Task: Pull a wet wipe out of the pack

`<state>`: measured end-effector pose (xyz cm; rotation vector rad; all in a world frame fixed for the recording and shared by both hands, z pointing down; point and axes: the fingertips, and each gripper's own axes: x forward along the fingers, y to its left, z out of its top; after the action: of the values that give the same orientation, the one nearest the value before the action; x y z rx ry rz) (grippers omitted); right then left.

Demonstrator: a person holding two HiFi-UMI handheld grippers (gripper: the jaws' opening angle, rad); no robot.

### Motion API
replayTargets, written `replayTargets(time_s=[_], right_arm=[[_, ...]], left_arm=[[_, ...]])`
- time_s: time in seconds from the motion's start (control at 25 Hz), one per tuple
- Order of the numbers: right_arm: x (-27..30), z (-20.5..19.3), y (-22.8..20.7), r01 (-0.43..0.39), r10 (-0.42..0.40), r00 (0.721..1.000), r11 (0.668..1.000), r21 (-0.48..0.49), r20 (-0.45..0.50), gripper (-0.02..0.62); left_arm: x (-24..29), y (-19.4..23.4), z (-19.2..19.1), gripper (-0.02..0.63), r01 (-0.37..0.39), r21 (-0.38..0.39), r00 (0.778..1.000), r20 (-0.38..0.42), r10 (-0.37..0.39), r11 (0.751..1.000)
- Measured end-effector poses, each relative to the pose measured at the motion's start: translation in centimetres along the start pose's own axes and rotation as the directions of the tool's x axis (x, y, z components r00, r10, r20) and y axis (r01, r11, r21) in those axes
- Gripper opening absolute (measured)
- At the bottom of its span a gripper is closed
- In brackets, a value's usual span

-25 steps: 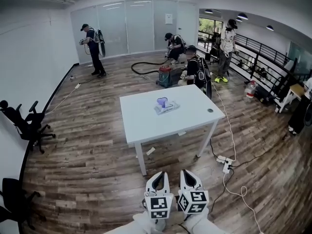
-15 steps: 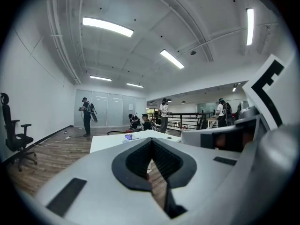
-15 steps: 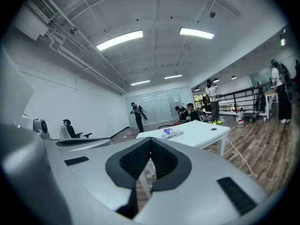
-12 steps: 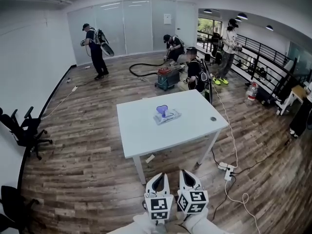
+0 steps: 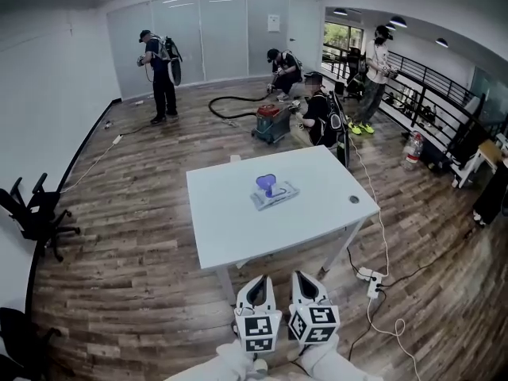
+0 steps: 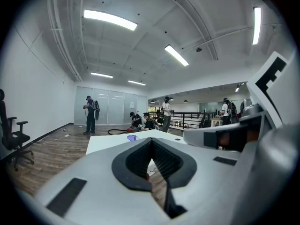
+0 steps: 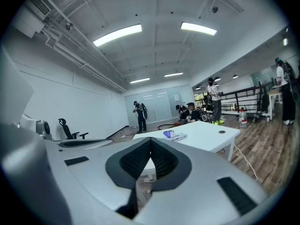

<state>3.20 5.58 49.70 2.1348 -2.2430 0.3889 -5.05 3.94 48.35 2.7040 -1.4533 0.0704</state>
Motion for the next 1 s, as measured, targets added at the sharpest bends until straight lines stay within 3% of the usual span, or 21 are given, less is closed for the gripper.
replayTargets(time_s=[0.4,1.0], right_arm=[[2.6,0.1,-1.6,0.037,-0.037,0.999,0.999,0.007,-0.014,0.009],[4.4,0.6,-2.0,0.037,-0.037,0.999,0.999,0.022,-0.003,0.009]], left_arm=[[3.2,0.3,-0.5,0.000,0.035,-0.013,0.999,-0.012,-0.036,0.999],[4.9,1.4,0.2,0.000,0.026,-0.008,1.000,0.003,-0.026,1.000]])
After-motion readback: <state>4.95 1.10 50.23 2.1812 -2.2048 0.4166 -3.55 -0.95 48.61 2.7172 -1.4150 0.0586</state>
